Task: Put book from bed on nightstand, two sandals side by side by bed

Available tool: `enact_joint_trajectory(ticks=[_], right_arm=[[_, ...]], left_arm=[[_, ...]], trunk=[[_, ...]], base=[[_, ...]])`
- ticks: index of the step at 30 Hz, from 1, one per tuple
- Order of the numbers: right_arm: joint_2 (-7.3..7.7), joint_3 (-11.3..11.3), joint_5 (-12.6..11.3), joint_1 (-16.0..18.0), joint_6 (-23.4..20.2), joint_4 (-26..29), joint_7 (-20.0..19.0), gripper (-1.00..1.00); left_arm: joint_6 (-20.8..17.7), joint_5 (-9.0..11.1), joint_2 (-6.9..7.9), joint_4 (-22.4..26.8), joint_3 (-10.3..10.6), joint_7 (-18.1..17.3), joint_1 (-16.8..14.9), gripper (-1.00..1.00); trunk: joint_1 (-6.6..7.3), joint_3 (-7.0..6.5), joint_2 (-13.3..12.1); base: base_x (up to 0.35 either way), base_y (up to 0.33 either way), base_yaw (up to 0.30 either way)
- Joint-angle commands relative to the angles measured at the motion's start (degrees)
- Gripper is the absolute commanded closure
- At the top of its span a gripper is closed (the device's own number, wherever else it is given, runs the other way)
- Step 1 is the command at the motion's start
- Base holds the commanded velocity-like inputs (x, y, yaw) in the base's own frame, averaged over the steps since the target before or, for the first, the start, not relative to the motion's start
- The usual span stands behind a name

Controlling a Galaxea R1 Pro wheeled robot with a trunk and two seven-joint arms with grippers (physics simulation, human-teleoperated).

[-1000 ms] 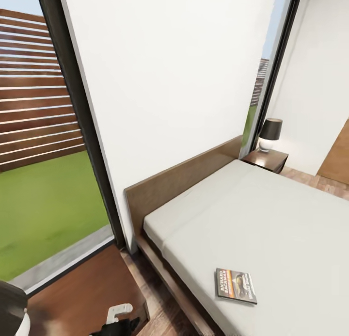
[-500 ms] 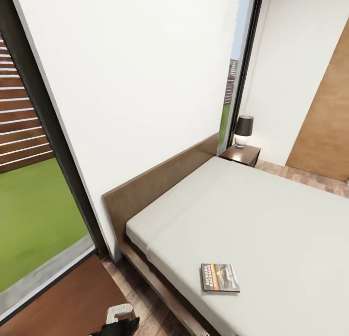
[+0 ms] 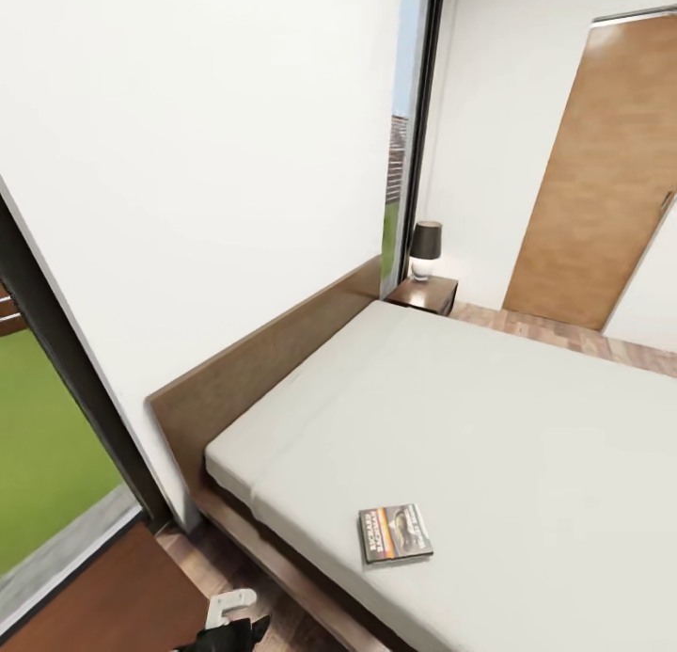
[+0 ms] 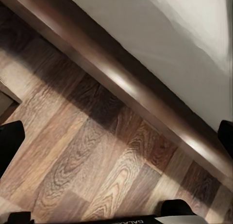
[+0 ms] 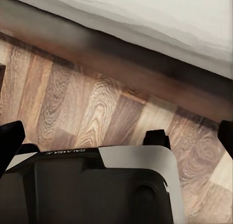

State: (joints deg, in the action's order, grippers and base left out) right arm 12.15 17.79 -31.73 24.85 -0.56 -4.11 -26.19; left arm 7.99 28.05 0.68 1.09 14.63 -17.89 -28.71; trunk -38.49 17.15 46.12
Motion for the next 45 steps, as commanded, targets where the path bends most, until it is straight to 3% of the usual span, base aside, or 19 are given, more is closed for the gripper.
enact_joint_trajectory(ticks=[1,45], right_arm=[[-0.02,0.40,-0.61,0.11,-0.06,-0.19,-0.35,-1.00],[-0.02,0.40,-0.61,0.11,-0.06,-0.19,-0.35,-1.00]], left_arm=[[0.19,0.52,0.02,-0.05,0.48,-0.21,-0.03,-1.00],[0.19,0.51,0.02,-0.04,0.48,-0.21,-0.03,-1.00]], trunk=[[-0.03,0.07,0.05],[-0.03,0.07,0.05]], base=[[0.127,0.100,-0.300],[0.004,0.003,-0.300]])
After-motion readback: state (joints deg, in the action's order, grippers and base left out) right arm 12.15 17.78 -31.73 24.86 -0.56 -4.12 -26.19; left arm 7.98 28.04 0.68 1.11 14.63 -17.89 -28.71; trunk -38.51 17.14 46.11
